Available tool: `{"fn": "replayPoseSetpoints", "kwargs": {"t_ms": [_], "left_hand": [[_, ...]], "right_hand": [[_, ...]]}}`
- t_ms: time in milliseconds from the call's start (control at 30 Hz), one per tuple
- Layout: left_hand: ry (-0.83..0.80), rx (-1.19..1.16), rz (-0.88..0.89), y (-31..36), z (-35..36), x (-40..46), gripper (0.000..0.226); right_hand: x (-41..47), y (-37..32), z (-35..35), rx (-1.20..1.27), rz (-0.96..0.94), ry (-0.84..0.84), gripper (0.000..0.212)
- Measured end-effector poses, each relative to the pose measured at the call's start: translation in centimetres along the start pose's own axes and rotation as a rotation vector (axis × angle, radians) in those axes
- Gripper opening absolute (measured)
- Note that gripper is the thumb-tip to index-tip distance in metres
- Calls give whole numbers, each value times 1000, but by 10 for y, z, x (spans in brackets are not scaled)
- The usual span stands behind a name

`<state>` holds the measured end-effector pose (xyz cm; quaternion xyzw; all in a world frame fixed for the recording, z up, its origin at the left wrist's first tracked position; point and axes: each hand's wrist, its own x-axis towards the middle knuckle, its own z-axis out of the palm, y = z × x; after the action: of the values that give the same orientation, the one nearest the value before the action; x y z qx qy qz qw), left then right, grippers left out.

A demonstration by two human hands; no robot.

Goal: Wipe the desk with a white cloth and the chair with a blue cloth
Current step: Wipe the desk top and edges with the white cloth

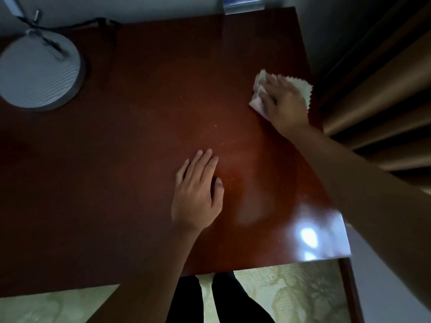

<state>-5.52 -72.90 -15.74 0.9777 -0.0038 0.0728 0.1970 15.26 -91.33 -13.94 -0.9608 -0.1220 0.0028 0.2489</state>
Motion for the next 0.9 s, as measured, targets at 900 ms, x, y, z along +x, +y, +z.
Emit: {"fn": "replayPoseSetpoints", "kwargs": {"t_ms": [900], "left_hand": [[7, 20, 12, 1, 0, 1, 46]], "right_hand": [[-63, 12, -8, 7, 116, 170, 34]]}}
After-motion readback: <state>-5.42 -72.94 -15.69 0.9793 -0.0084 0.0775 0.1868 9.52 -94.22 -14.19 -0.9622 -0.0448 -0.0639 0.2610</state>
